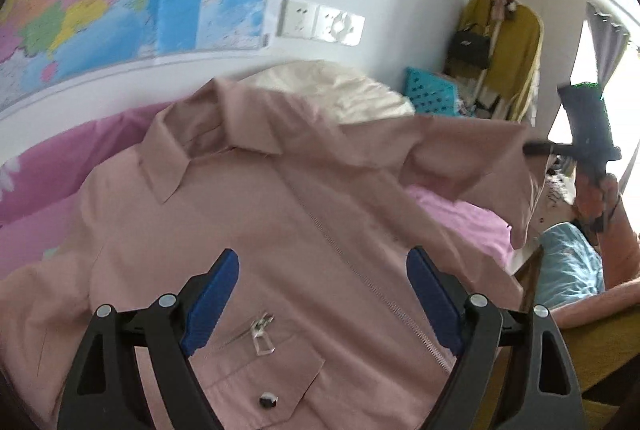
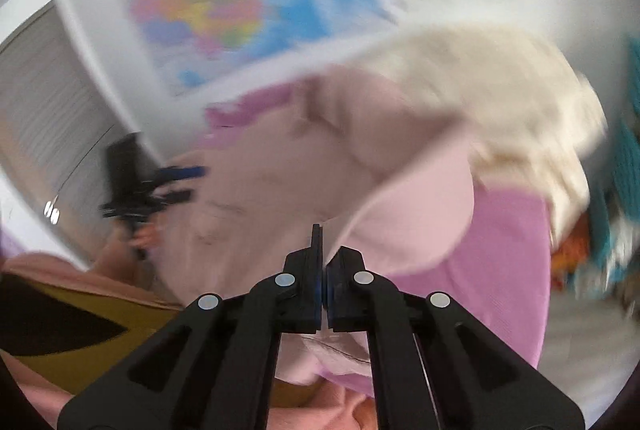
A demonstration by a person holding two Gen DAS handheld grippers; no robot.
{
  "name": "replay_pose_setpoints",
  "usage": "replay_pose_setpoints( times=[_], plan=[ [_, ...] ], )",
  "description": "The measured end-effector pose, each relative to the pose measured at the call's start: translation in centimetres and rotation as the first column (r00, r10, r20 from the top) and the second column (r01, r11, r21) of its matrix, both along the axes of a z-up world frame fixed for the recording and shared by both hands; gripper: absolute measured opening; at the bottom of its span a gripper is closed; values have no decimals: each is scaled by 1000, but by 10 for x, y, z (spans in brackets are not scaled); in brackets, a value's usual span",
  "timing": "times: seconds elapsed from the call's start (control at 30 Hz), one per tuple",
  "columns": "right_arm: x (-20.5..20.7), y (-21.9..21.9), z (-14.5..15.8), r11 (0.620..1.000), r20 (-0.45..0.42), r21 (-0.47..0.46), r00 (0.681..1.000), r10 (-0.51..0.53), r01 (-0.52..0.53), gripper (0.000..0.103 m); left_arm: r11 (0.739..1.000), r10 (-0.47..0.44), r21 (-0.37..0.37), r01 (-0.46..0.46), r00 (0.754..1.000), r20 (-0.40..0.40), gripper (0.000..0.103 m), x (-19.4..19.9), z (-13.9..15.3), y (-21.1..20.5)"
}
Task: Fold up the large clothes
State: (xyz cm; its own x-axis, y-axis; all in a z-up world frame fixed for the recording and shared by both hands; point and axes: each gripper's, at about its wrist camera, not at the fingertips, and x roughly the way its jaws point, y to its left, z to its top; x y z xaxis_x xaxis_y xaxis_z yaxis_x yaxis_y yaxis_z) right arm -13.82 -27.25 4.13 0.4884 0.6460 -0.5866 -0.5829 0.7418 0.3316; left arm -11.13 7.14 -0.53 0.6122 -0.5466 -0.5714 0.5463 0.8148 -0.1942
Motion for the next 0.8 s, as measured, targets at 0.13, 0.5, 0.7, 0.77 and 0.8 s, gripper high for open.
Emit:
replay_pose_setpoints(
  times=[0.13,0.5,0.7,0.77,0.8],
  plan=[
    [6,57,39,991,90,-55,988,124,-119,2,998,-37,-47,38,999,22,84,1,10,2],
    [130,250,-13,922,-96,-57,921,378,-384,2,995,30,-93,-21,995,96,89,-13,23,61],
    [171,313,-91,922,-262,-116,907,329,-368,33,998,61,-22,-61,998,1,93,10,-4,65],
    [174,317,-102,922,-283,-140,907,312,-361,59,997,75,-1,-75,996,-42,93,24,-17,64],
    [175,313,-103,926,-291,-136,908,302,-352,58,997,81,15,-80,994,-68,93,33,-24,61]
  ],
)
